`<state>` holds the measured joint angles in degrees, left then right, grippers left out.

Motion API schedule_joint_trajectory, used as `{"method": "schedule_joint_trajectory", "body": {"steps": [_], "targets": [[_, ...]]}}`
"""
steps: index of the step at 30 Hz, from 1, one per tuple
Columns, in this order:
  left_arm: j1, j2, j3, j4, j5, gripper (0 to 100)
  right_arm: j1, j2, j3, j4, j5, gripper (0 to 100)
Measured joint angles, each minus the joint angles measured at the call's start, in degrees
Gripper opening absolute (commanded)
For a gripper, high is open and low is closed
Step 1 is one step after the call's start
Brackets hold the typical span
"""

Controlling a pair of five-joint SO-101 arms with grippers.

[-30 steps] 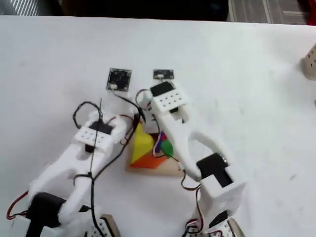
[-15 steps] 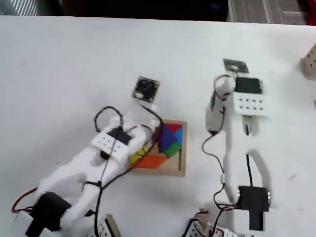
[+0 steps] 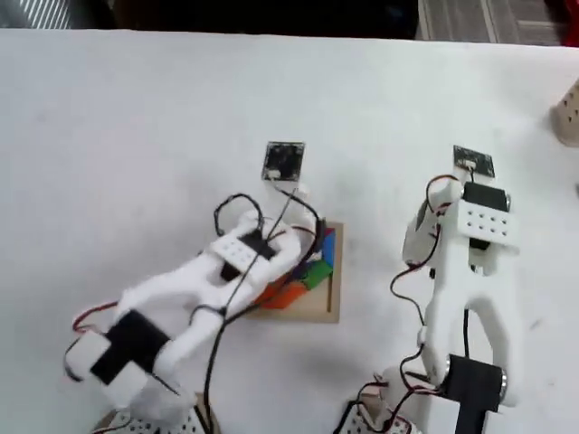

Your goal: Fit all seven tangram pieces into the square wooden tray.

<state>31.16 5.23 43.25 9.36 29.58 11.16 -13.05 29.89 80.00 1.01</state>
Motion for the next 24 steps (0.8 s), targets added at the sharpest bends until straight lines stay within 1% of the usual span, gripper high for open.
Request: {"method": "schedule_joint_trajectory", "body": {"steps": [3, 8, 12, 17, 20, 24], "targets": [[0.0, 3.3, -3.1, 2.2, 0.3, 2, 0.2, 0.0, 0.0, 0.0, 0.0, 7.7], [0.0, 3.4, -4.1, 5.5, 0.2, 2, 0.2, 0.0, 0.0, -1.7, 0.0, 7.7], [2.4, 1.9, -3.8, 8.0, -1.3, 2, 0.8, 0.0, 0.0, -2.2, 0.0, 7.7], [8.3, -3.5, 1.8, 7.9, -2.5, 2, 0.8, 0.0, 0.0, -2.2, 0.0, 7.7], [8.7, -6.2, 4.3, 6.2, -2.5, 2, 0.7, 0.0, 0.0, -2.2, 0.0, 7.7], [9.6, -7.5, 5.6, 5.8, -2.5, 2, 0.7, 0.0, 0.0, -2.2, 0.0, 7.7]]}}
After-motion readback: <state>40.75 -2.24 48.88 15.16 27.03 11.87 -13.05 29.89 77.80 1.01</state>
